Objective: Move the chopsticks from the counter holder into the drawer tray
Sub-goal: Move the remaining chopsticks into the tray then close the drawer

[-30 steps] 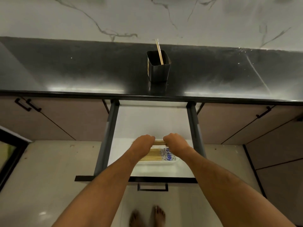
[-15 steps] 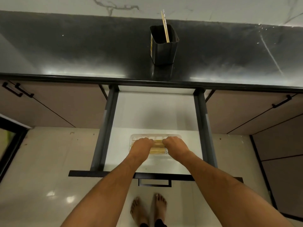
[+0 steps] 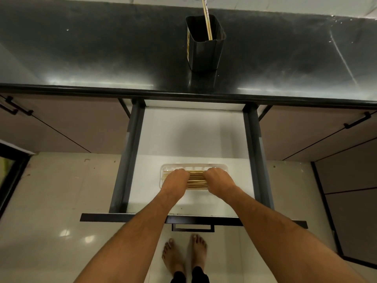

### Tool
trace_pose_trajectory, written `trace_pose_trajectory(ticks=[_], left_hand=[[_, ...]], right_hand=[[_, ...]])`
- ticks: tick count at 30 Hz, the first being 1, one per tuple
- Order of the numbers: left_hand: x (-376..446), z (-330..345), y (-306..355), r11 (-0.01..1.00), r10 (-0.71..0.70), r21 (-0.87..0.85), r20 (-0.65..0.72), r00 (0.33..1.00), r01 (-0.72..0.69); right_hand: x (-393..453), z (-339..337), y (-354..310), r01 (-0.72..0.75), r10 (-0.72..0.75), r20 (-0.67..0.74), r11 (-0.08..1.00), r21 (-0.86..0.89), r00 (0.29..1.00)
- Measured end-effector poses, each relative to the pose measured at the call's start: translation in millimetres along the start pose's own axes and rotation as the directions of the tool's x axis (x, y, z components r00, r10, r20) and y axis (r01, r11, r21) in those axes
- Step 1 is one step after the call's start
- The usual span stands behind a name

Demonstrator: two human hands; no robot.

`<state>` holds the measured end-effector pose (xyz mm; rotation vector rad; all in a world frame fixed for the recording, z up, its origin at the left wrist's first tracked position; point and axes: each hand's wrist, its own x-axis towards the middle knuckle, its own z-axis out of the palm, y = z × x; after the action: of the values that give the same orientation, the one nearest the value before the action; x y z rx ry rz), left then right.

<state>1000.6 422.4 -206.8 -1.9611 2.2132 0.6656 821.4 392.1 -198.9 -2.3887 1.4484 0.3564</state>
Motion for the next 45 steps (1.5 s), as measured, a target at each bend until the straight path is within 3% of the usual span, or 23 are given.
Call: trace_pose_trajectory(ticks=[7, 15, 18, 21, 24, 26, 29, 32, 34, 40, 45], left_hand=[[-7, 7, -6, 1.000, -0.010, -0.005, -0.117, 0.993, 0.009], [-10, 3, -8, 0.993, -0.072, -0.096, -0.092, 0.993, 0.063], [-13, 2, -9, 0.978, -0.115, -0.192, -0.147, 0.982, 0.086], [-18, -6, -10, 0.959, -0.162, -0.278, -0.376, 0.912, 0.056], [-20, -17, -10, 0.865, -0.383, -0.496, -0.559, 0.736, 0.074], [-19, -22, -13, 0.702, -0.614, -0.697, -0.487, 0.621, 0.148], [-16, -20, -21, 0.359, -0.850, -0.881, -0.172, 0.498, 0.307], [-14, -11, -27, 0.121, -0.866, -0.872, 0.140, 0.481, 0.473], [-14, -7, -25, 0.022, -0.831, -0.874, 0.253, 0.495, 0.485], [-13, -6, -23, 0.060, -0.842, -0.859, 0.230, 0.488, 0.509], [-14, -6, -28, 0.109, -0.851, -0.821, 0.215, 0.480, 0.561]], right_hand=[[-6, 4, 4, -0.040, 0.044, -0.104, 0.999, 0.036, 0.994], [-4, 3, 2, -0.102, 0.109, -0.073, 0.991, 0.090, 0.991], [-5, 1, 5, -0.116, 0.133, -0.093, 0.979, 0.165, 0.987], [-10, -4, 8, -0.154, 0.233, -0.280, 0.949, 0.276, 0.931], [-16, -9, 14, -0.205, 0.496, -0.443, 0.806, 0.555, 0.747], [-18, -11, 19, -0.273, 0.681, -0.387, 0.651, 0.708, 0.622], [-18, -7, 29, -0.402, 0.835, -0.160, 0.410, 0.819, 0.526], [-19, 1, 33, -0.481, 0.849, 0.065, 0.233, 0.845, 0.525], [-18, 4, 29, -0.497, 0.836, 0.147, 0.164, 0.852, 0.528], [-12, 7, 19, -0.546, 0.836, 0.145, 0.204, 0.812, 0.529], [-12, 11, 22, -0.556, 0.795, 0.125, 0.292, 0.778, 0.593]])
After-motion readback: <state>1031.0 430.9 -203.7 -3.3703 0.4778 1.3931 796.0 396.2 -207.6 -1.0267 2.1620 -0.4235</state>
